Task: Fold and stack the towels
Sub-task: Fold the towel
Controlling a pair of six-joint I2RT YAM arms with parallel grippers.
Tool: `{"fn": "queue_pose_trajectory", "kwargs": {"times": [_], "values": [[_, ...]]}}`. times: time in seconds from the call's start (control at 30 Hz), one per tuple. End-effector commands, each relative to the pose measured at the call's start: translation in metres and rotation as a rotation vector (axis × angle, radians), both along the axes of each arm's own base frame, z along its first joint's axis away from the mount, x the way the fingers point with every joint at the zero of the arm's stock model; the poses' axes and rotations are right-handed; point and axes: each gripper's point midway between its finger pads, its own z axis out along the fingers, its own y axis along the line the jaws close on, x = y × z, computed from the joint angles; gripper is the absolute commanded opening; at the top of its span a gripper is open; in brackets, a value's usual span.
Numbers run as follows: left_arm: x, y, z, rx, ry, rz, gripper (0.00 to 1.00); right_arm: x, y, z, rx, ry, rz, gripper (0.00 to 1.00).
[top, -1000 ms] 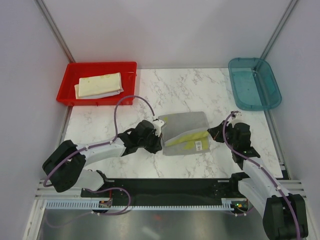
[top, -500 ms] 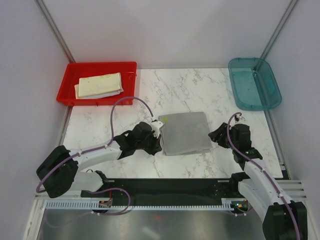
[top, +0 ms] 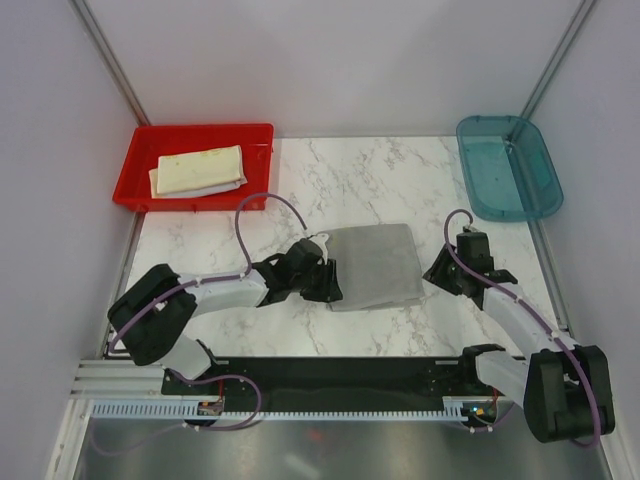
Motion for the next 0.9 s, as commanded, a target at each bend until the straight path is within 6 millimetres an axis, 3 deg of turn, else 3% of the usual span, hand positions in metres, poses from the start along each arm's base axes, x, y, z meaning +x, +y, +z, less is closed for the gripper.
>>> {"fn": "queue_pose_trajectory", "kwargs": {"times": [0.0,0.13,0.33,0.47,0.67,0.87], "values": [[0.01,-0.015,0.005,-0.035,0.011,0.059,0.47,0.001,0.007,0.008,0.022,-0.026,0.046,0.45],[0.008,-0.014,-0.002,-0.009,0.016,0.07,0.43,0.0,0.009,0.022,0.036,-0.055,0.055,0.36],[0.006,-0.008,-0.01,0.034,0.04,0.096,0.4,-0.015,0.027,0.016,0.155,-0.02,0.064,0.19],[0.006,-0.008,-0.004,0.039,0.018,0.096,0.42,-0.023,0.029,0.012,0.175,-0.03,0.051,0.05],[0.012,-0.011,0.018,0.087,-0.09,0.052,0.46,-0.032,0.036,0.005,0.233,-0.015,0.049,0.0],[0.008,-0.017,0.042,0.135,-0.277,-0.135,0.52,-0.04,0.045,0.005,0.283,-0.004,0.079,0.0]]}}
